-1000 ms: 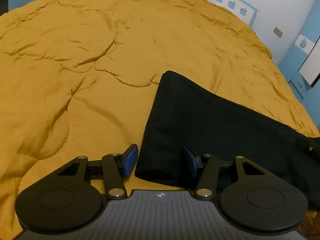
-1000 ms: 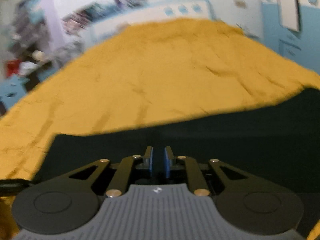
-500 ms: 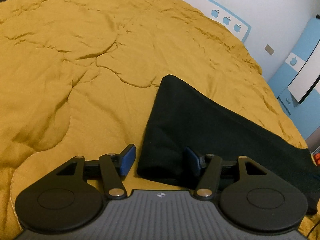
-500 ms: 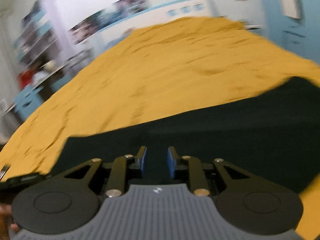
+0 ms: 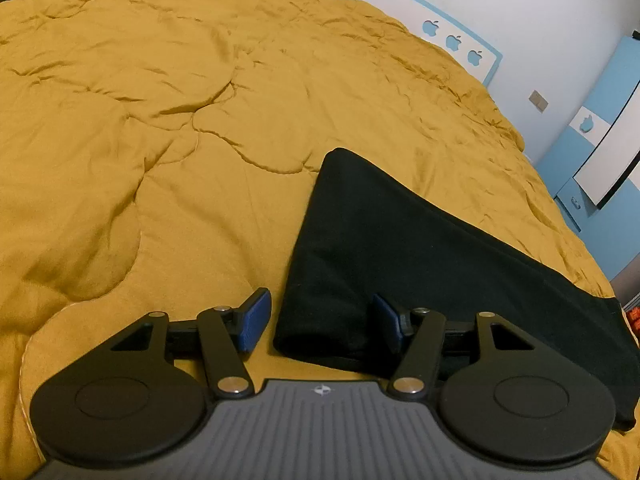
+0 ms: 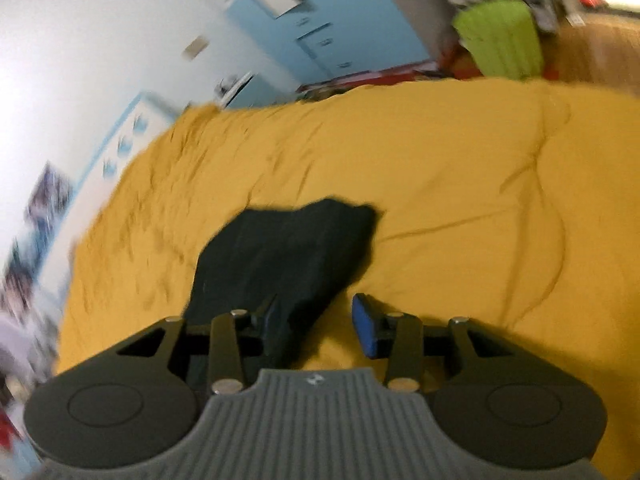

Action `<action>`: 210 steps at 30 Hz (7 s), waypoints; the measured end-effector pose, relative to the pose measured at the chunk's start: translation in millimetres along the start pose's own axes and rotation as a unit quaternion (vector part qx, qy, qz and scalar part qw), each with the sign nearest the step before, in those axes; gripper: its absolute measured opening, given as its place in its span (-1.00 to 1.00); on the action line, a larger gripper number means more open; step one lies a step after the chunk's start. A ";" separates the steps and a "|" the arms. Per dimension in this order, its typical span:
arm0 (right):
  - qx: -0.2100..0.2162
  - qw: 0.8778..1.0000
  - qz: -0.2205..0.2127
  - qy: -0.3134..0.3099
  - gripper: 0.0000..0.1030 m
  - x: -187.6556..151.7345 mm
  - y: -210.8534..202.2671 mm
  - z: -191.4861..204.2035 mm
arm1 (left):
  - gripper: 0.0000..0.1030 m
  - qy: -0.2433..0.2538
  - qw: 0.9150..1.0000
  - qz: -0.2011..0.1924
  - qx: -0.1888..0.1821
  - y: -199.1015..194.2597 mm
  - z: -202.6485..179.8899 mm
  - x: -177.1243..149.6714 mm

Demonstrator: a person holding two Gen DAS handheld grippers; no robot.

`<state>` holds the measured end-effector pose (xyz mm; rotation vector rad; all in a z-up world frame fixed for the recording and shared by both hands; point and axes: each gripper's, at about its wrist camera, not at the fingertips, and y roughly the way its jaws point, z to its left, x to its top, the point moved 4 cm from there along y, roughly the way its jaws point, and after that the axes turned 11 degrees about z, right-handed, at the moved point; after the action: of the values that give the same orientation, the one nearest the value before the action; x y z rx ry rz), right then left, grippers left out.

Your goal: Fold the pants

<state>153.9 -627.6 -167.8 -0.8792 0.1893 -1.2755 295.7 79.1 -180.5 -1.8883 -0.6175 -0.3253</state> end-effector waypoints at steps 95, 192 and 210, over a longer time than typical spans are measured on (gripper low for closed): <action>-0.018 0.708 -0.037 -0.705 -0.30 -246.5 5.6 159.1 | -0.88 -0.056 0.972 0.111 -0.198 11.7 -206.5 -27.6; 0.208 0.909 0.169 -0.320 -0.92 -130.9 9.1 86.3 | -0.97 0.263 0.939 0.188 -0.116 141.5 -393.1 24.4; 0.187 0.927 0.125 -0.300 -0.56 -129.3 -11.3 82.2 | -0.04 0.178 0.980 0.061 -0.058 29.8 -298.1 36.1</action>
<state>150.9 -475.2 -148.4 -0.8406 -0.4076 -0.7248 360.3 -194.0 -69.3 -1.9070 -0.2449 -0.6127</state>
